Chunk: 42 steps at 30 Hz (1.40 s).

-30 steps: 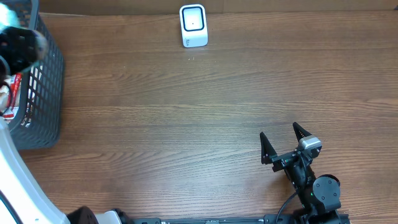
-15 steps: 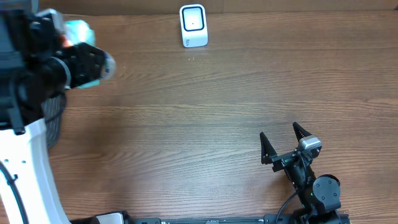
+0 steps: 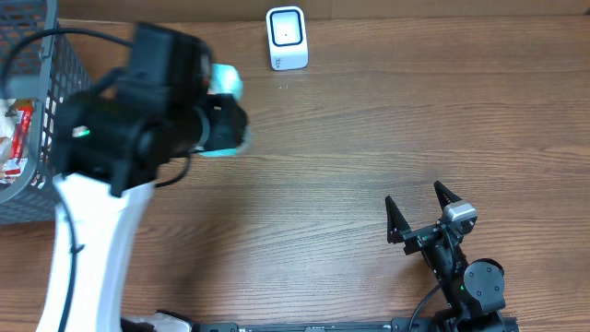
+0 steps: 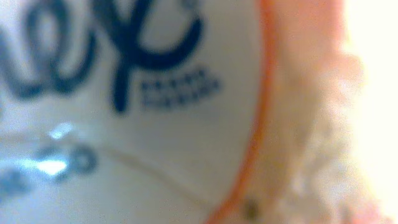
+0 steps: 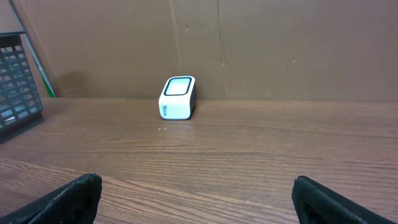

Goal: Scan the item barcode

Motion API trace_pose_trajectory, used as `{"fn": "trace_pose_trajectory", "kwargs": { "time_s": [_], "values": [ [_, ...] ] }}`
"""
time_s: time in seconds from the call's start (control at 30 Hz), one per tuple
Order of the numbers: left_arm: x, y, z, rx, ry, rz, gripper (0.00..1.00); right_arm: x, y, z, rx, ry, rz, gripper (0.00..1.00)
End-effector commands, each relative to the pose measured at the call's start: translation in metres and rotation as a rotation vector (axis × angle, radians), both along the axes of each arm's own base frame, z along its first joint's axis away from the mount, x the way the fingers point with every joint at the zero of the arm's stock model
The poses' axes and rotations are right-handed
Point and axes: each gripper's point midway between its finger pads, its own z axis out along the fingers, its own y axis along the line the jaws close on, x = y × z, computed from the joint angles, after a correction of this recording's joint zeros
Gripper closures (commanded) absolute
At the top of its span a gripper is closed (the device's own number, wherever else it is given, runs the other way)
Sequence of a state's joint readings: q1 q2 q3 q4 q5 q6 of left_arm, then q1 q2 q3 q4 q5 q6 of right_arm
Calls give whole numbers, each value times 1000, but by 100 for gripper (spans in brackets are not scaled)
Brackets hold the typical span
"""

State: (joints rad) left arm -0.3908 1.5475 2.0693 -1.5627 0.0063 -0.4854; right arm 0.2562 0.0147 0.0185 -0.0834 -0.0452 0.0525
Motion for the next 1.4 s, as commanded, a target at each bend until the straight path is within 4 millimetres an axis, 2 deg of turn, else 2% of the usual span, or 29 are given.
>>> {"fn": "trace_pose_trajectory", "kwargs": {
  "time_s": [0.0, 0.23, 0.6, 0.8, 1.03, 1.37],
  "values": [
    [3, -21, -6, 22, 7, 47, 75, 0, -1, -2, 5, -2, -2, 0],
    [8, -81, -53, 140, 76, 3, 74, 0, -1, -2, 5, -2, -2, 0],
    [37, -197, -140, 157, 81, -170, 70, 0, 0, -2, 5, -2, -2, 0],
    [47, -242, -183, 154, 58, -240, 70, 0, 0, -2, 5, -2, -2, 0],
    [51, -276, -210, 112, 56, -383, 70, 0, -1, -2, 5, -2, -2, 0],
    [47, -285, -247, 168, 85, -468, 71, 0, -1, -2, 5, -2, -2, 0]
  ]
}}
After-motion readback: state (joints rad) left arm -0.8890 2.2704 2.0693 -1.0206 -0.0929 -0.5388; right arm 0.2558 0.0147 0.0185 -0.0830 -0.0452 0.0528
